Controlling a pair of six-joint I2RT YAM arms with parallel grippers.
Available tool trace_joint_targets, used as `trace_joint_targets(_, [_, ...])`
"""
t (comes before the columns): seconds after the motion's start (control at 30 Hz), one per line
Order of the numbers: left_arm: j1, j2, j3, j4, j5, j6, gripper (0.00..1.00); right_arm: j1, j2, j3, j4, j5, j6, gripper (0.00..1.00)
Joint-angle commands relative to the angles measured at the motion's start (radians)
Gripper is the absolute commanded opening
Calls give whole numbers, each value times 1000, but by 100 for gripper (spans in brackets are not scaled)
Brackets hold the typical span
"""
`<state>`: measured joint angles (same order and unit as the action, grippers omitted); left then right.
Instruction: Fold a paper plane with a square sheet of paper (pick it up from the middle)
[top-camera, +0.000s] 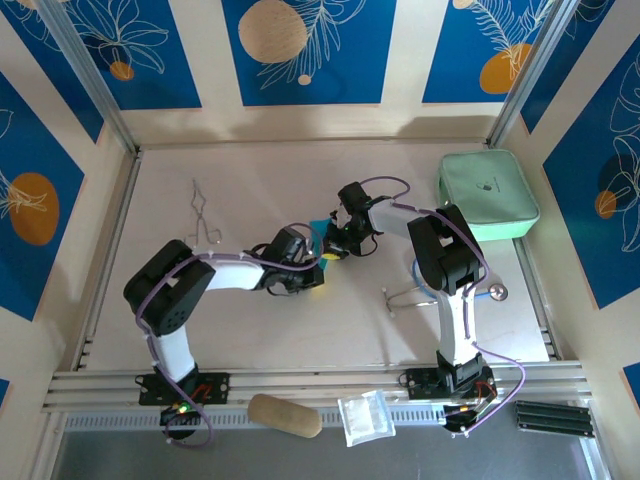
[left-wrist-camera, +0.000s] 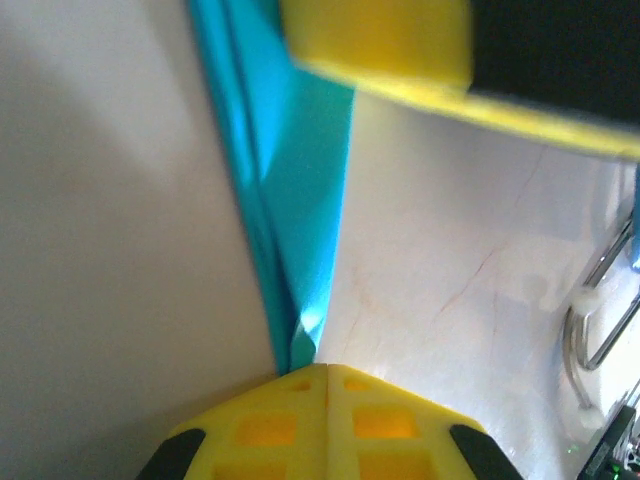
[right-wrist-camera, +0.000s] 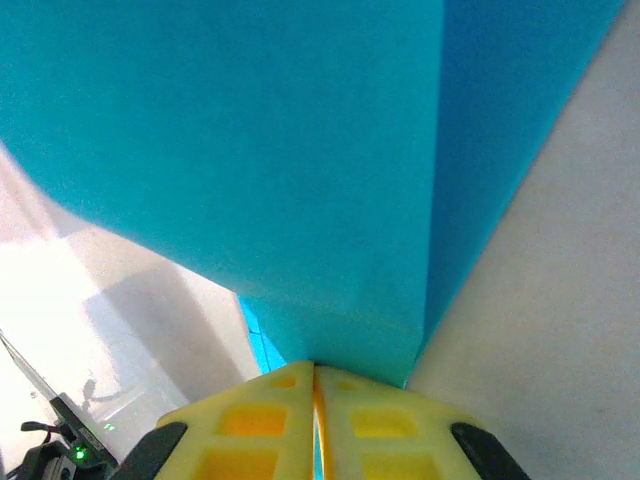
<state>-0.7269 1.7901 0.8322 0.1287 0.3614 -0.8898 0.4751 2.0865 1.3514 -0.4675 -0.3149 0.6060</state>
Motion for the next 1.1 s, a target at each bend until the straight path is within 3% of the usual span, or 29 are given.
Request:
trace_joint_targets(0.0, [-22,-61,-38,-124,-7,13,5,3,83,-23,-73,128,7,11])
trace_joint_targets(0.17, [-10,-118,25,-93,-54,22,7,3,83,-20,-73,128,13,12])
trace_joint_targets(0.53, [14,-1,121,-55,-88,22,6,-1,86,-20,-71,115,21,11])
trace_joint_targets(1.07, [3,58,62,-150,-90,25,1,1,99,-4,-98,129,27,11])
